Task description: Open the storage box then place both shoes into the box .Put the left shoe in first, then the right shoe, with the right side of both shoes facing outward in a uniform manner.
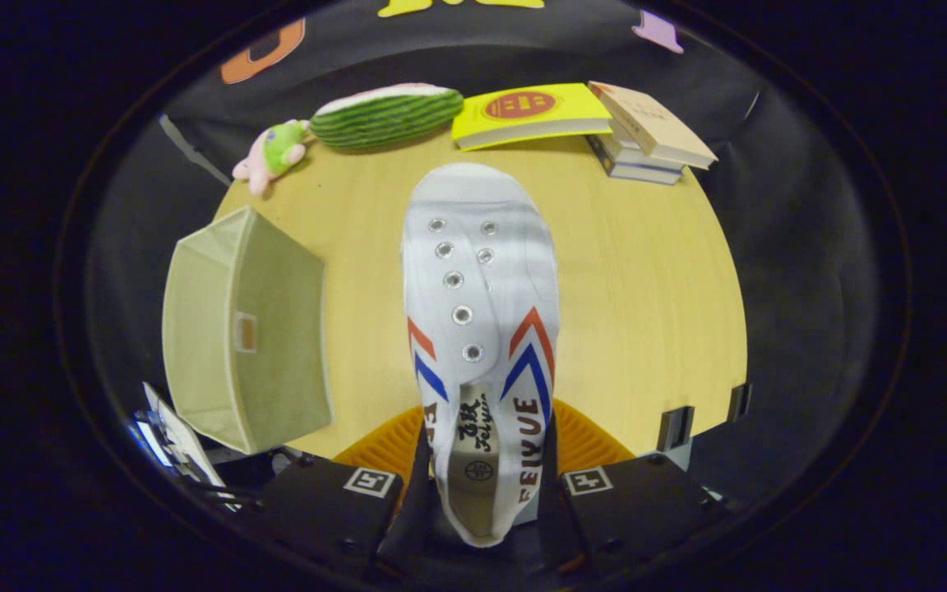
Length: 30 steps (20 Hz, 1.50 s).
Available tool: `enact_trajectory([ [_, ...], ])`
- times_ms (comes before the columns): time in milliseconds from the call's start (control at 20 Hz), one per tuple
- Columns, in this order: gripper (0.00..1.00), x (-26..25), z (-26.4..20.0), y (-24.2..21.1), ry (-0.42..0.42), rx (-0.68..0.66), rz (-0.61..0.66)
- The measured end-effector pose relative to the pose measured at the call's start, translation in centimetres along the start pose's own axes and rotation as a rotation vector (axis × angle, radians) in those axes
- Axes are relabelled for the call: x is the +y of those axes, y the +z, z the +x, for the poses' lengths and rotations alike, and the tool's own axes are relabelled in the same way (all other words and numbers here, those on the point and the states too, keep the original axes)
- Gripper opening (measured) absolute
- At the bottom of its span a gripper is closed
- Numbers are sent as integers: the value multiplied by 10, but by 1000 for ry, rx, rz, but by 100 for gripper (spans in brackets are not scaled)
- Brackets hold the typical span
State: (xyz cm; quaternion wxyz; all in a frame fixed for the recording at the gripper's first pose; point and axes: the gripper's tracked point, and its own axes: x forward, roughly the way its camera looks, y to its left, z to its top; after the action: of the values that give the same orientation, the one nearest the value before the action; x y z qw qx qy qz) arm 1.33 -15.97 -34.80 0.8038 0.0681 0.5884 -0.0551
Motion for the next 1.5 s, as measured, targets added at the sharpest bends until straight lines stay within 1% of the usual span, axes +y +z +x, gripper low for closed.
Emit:
enact_trajectory([
  [200, 60, 0, 6, -1, 73, -31, -26],
  [400, 60, 0, 7, -5, 111, 4, -28],
  [650, 60, -3, 3, -3, 97, 26, -59],
  [850, 61, -3, 3, -4, 88, 68, -41],
  [1050, 62, -3, -1, -2, 41, 70, -57],
  [1200, 69, -3, 0, -5, 4, 30, -74],
  [1300, 73, -7, -11, -9, -13, -8, -83],
  [1350, 76, -9, -24, -9, -22, -32, -93],
  [1400, 80, -11, -42, -7, -28, -58, -108],
  [1450, 80, -10, -60, -6, -41, -82, -118],
  [1500, 84, -7, -79, -6, -33, -104, -124],
])
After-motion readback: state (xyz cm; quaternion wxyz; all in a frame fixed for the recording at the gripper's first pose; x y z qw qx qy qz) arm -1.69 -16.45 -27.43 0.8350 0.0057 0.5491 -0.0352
